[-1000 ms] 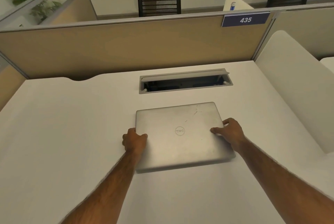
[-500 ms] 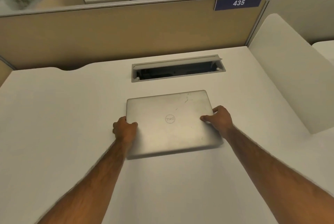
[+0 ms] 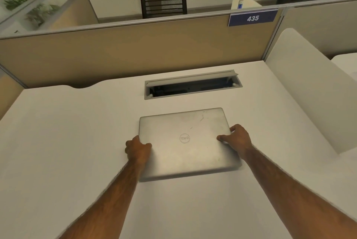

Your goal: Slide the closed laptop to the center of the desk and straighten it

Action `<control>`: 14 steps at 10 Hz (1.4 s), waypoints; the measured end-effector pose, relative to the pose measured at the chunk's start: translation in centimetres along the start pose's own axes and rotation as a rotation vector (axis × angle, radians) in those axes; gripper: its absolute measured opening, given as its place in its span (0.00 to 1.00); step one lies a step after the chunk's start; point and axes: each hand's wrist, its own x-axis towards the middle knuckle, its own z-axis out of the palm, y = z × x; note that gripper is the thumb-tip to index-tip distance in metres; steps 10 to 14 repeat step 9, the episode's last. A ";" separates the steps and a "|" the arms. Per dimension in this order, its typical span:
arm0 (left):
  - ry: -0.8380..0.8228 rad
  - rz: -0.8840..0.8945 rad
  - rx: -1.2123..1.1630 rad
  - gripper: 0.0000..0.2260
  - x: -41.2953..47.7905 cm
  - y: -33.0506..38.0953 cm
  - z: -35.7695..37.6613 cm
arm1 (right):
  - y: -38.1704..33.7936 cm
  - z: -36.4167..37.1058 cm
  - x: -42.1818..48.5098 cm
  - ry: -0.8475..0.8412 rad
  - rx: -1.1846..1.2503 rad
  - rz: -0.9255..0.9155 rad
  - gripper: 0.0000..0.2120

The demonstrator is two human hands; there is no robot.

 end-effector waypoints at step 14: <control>0.325 0.862 0.378 0.34 -6.2 -3.3 -3.0 | 2.4 3.2 -5.2 0.234 -0.711 -0.570 0.46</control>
